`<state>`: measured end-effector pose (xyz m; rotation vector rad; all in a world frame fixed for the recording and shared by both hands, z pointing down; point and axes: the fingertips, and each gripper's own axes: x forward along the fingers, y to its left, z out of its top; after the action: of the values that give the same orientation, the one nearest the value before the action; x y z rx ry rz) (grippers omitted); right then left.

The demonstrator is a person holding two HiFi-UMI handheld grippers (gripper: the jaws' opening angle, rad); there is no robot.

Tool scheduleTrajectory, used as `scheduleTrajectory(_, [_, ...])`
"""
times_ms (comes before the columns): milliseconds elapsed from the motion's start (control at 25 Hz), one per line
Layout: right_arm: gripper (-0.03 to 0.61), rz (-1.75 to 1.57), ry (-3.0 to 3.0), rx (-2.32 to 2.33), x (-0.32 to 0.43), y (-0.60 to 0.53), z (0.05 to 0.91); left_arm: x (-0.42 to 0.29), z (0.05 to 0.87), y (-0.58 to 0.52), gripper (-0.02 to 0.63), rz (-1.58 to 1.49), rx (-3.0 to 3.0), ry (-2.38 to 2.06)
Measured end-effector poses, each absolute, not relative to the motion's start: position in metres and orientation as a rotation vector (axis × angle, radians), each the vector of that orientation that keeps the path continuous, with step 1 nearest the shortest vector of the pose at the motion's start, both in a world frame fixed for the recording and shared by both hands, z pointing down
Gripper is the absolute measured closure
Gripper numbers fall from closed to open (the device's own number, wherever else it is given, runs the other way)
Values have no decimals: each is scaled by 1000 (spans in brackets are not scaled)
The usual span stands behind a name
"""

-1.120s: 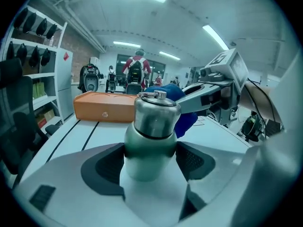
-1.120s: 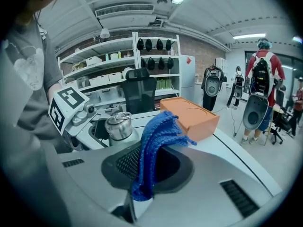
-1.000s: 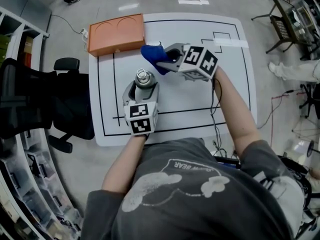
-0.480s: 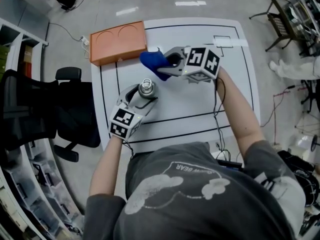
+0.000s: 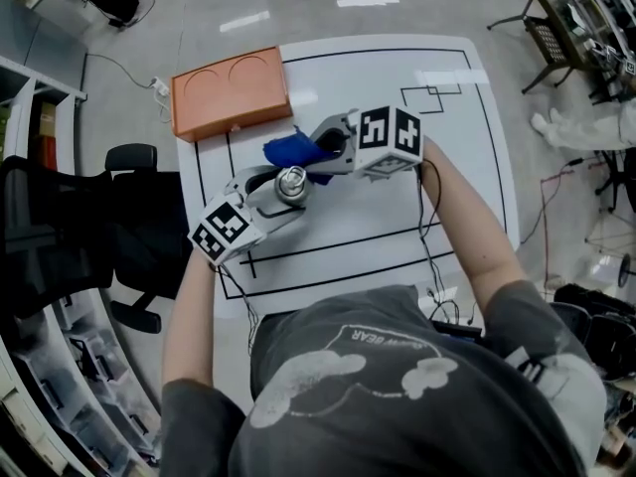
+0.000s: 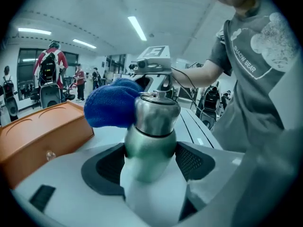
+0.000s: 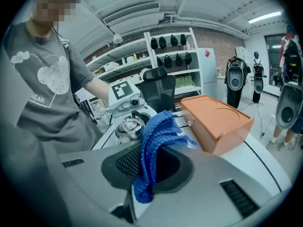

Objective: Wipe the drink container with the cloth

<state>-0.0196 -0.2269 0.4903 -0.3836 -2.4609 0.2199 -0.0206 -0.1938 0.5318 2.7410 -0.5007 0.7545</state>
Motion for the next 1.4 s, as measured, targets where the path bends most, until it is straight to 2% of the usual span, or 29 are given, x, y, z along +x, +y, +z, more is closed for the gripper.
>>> scheduleTrajectory(760, [534, 250, -2333, -97, -8, -237, 566, -24, 535, -195, 278, 703, 2716, -556])
scheduleTrajectory(1000, [534, 258, -2354, 86, -8, -238, 559, -29, 534, -194, 278, 693, 2733, -631])
scheduleTrajectory(1400, [534, 181, -2316, 477, 19, -233, 506, -58, 486, -186, 278, 430, 2777, -729])
